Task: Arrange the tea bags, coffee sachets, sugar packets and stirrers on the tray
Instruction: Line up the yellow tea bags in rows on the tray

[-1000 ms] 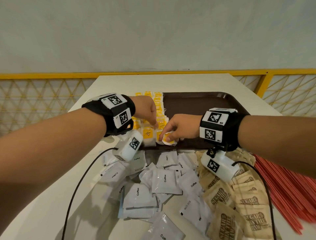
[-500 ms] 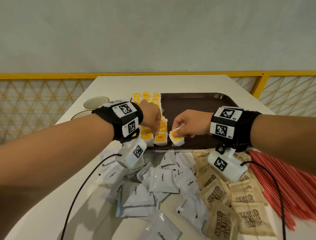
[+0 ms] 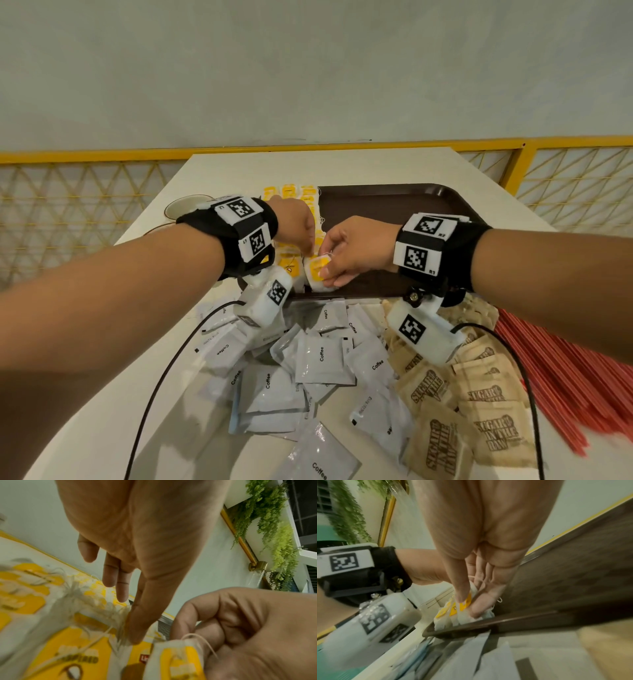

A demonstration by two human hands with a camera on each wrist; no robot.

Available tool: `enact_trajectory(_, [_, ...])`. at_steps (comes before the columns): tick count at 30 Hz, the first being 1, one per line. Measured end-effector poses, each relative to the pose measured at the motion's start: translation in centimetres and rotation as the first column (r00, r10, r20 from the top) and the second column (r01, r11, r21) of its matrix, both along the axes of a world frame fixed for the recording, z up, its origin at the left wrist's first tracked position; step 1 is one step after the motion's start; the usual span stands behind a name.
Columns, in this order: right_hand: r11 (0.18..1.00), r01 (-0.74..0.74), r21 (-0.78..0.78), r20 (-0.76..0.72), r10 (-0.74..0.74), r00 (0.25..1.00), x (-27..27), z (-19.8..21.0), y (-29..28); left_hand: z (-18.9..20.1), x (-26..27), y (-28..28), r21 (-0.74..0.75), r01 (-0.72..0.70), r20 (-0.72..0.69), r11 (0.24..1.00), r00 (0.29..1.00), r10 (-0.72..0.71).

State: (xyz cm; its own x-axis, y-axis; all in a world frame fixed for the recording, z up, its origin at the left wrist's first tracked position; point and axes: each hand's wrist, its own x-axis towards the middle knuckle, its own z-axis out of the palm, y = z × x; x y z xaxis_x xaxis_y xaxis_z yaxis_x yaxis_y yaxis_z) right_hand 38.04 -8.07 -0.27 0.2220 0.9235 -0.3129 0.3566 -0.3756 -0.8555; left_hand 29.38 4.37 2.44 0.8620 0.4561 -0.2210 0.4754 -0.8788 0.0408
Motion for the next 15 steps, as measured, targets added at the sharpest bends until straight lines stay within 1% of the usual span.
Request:
enact_trajectory(2, [1.0, -0.016, -0.015, 0.03, 0.016, 0.999, 0.0, 0.2, -0.1, -0.4, -0.2, 0.3, -0.009, -0.002, 0.01, 1.0, 1.0, 0.002])
enact_trajectory(5, [0.998, -0.036, -0.05, 0.228, 0.047, 0.972, -0.1, 0.5, -0.1, -0.8, -0.3, 0.6, -0.008, -0.003, 0.018, 1.0, 1.0, 0.003])
enact_trajectory(6, [0.998, -0.029, -0.049, 0.254, 0.041, 0.966, -0.3, 0.4, -0.1, -0.8, -0.3, 0.7, -0.011, -0.005, 0.02, 1.0, 1.0, 0.005])
enact_trajectory(9, [0.999, 0.038, -0.03, 0.18, -0.032, 0.983, -0.6, -0.2, 0.2, -0.8, -0.3, 0.7, -0.023, -0.01, 0.023, 1.0, 1.0, 0.01])
enact_trajectory(11, [0.998, 0.064, -0.015, 0.157, -0.061, 0.986, -0.7, -0.5, 0.3, -0.9, -0.3, 0.7, -0.033, -0.014, 0.025, 0.999, 1.0, 0.015])
enact_trajectory(13, [0.998, 0.059, -0.006, 0.182, -0.057, 0.982, -0.9, -0.5, 0.2, -1.0, -0.3, 0.7, -0.048, -0.012, 0.032, 0.999, 0.999, 0.013])
enact_trajectory(15, [0.999, 0.045, 0.009, 0.246, -0.045, 0.968, -0.9, 0.0, 0.1, -0.8, -0.5, 0.9, -0.092, -0.021, 0.075, 0.996, 0.997, 0.028])
